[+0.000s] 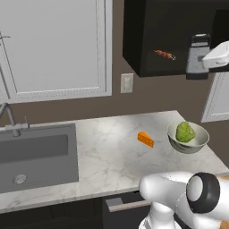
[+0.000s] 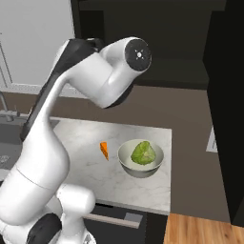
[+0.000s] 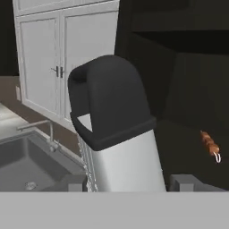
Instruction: Pick the cheese from the fridge and the cheese grater from the cabinet and place them next to the salad bowl.
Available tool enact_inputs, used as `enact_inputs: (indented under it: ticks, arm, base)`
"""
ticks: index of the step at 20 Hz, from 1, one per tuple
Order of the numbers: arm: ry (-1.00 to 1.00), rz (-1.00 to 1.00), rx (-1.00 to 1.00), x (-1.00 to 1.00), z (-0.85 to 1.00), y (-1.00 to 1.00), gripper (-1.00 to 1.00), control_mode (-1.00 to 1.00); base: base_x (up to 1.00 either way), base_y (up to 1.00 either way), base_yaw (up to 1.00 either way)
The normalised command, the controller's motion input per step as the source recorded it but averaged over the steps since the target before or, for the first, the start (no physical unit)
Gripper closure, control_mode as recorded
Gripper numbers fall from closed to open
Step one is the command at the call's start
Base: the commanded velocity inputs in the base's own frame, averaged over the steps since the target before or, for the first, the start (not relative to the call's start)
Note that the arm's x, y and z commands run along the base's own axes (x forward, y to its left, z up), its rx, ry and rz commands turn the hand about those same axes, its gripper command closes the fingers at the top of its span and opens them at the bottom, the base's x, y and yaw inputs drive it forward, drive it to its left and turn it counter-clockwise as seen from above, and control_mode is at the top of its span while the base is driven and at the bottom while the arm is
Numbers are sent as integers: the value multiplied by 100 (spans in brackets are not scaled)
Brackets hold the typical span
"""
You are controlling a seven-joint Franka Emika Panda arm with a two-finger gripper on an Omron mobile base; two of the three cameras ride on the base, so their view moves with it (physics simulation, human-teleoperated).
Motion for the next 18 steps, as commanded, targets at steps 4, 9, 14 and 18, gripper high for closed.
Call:
enact_inputs:
  ticks: [4,9,14,18]
  arm:
    - [3,-33,-14,-64,-31,32,100,-100]
    - [12,-18,-4,-54,-36,43,100,-100]
    - [14,-15,0,-47,-36,44,100,-100]
    - [9,-15,0,-27,-41,50,100,-100]
  base:
    - [0,0,0]
    - [0,0,0]
    - [0,0,0]
    - [0,0,0]
